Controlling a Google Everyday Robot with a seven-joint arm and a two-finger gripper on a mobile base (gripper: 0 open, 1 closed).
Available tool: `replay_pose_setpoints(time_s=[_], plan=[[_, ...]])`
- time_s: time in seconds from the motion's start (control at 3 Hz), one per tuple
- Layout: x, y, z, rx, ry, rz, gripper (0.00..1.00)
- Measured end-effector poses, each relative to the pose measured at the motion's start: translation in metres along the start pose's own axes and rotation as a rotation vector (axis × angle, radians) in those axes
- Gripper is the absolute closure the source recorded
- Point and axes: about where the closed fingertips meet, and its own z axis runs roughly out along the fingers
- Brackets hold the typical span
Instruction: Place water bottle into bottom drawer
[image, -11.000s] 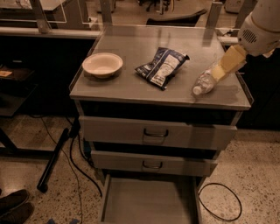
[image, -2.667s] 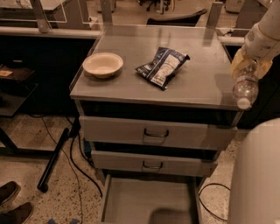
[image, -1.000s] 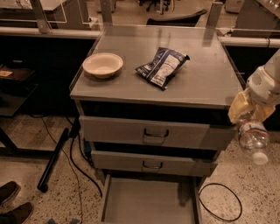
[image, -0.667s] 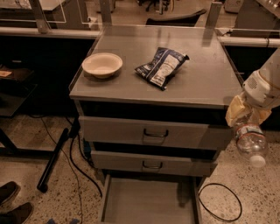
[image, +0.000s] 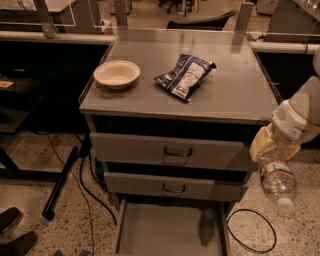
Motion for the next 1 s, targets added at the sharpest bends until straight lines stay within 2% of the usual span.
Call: replay_pose_setpoints(time_s=[0.33, 0.67, 1.0], plan=[[0.026, 0.006, 0.044, -0.034, 0.016, 0.079, 1.0], [0.04, 0.008, 0.078, -0.04, 0.023, 0.121, 1.0], [0.04, 0.008, 0.078, -0.04, 0.023, 0.121, 1.0]])
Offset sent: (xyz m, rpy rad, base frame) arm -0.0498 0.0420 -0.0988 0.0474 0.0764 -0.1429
